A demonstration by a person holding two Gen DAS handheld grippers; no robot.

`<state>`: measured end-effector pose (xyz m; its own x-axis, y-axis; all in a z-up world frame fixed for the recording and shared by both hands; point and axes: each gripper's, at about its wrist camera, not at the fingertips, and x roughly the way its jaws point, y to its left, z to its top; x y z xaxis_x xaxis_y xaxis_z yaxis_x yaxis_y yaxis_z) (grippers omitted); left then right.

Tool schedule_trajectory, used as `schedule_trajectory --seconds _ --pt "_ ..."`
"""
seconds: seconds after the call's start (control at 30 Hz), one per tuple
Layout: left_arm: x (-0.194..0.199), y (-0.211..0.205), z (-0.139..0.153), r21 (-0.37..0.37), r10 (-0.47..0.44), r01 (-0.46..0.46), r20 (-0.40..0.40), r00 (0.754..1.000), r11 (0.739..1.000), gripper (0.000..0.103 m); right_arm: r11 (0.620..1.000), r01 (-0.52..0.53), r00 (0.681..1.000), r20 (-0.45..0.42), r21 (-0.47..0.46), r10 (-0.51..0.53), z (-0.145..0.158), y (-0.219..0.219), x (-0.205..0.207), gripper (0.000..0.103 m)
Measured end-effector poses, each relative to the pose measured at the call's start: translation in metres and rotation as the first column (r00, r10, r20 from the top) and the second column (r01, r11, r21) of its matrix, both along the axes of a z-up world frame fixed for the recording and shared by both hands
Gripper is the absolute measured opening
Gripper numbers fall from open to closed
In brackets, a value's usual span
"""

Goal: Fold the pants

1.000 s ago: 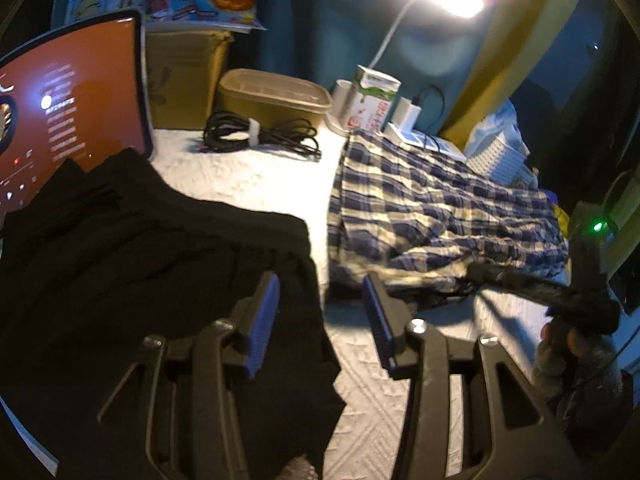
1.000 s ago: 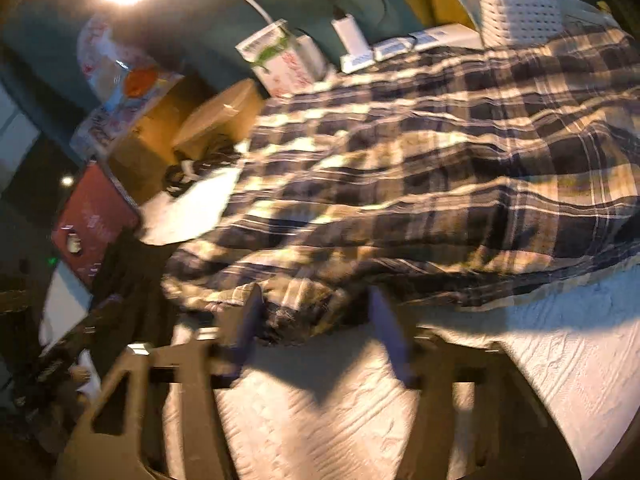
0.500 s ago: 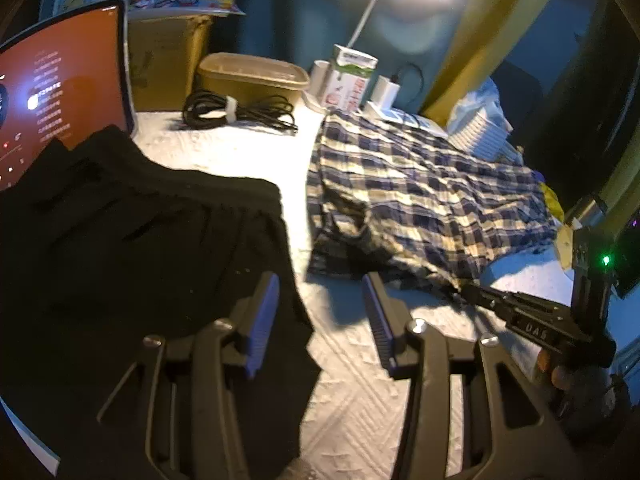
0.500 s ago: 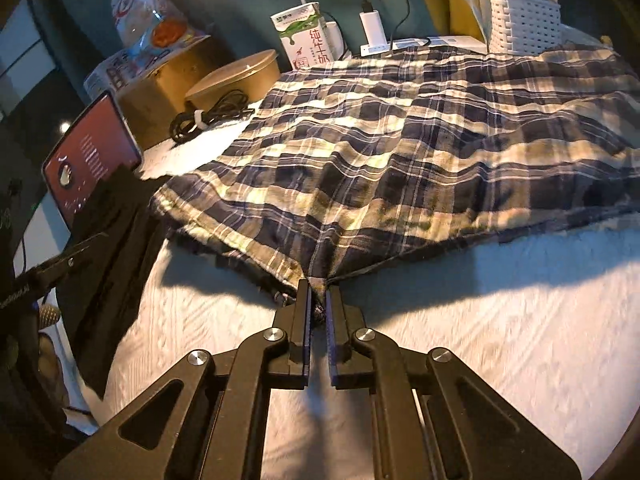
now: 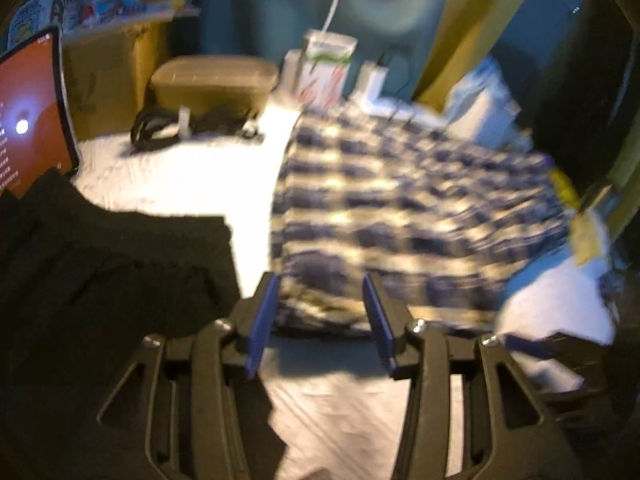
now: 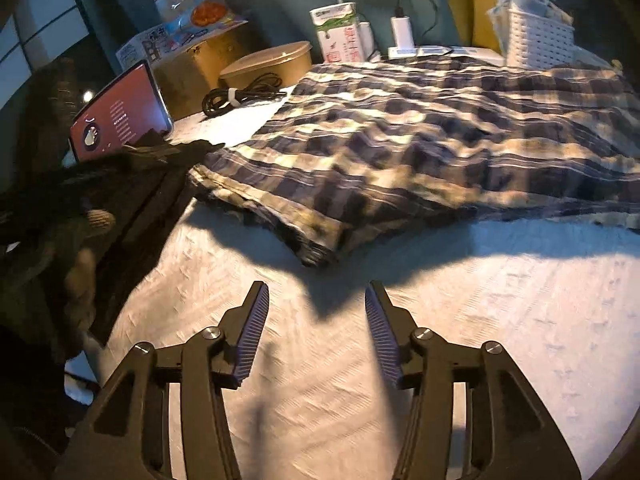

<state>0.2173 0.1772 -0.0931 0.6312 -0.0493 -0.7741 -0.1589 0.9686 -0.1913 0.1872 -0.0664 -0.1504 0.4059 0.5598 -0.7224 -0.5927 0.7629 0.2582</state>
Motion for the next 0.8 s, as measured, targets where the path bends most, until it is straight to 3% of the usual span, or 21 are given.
schedule_trajectory --seconds 0.07,0.2,0.3,0.37,0.43,0.57,0.67,0.8 --pt "0.006 0.004 -0.015 0.018 0.011 -0.01 -0.066 0.998 1.0 0.045 0.999 0.032 0.999 0.031 -0.007 -0.032 0.007 -0.02 0.007 0.053" --pt "0.001 0.002 -0.021 0.071 -0.009 0.013 -0.05 0.999 0.997 0.046 0.987 0.161 0.983 0.089 -0.024 -0.159 0.019 -0.065 0.045 0.053" --pt "0.001 0.001 -0.018 0.098 0.023 -0.017 -0.063 0.998 0.995 0.045 0.951 0.309 0.95 0.063 -0.026 -0.307 0.018 -0.105 0.08 0.053" --pt "-0.004 -0.004 -0.003 0.13 0.038 -0.033 -0.031 0.999 0.991 0.046 0.923 0.384 0.923 0.038 -0.01 -0.384 0.017 -0.128 0.096 0.053" --pt "-0.011 -0.011 0.013 0.109 0.024 -0.027 0.028 0.999 0.994 0.046 0.89 0.455 0.89 0.015 0.015 -0.456 0.015 -0.156 0.103 0.053" --pt "-0.019 -0.048 0.04 0.036 -0.085 0.081 0.118 0.989 0.996 0.046 0.829 0.557 0.83 -0.049 0.045 -0.555 0.006 -0.203 0.111 0.053" --pt "-0.006 -0.076 0.037 -0.037 -0.161 0.167 0.125 0.979 0.985 0.046 0.798 0.6 0.799 -0.083 0.057 -0.596 -0.002 -0.225 0.114 0.055" --pt "0.026 -0.1 0.015 -0.041 -0.196 0.199 0.069 0.978 0.979 0.046 0.783 0.609 0.793 -0.122 0.124 -0.597 -0.007 -0.232 0.126 0.065"
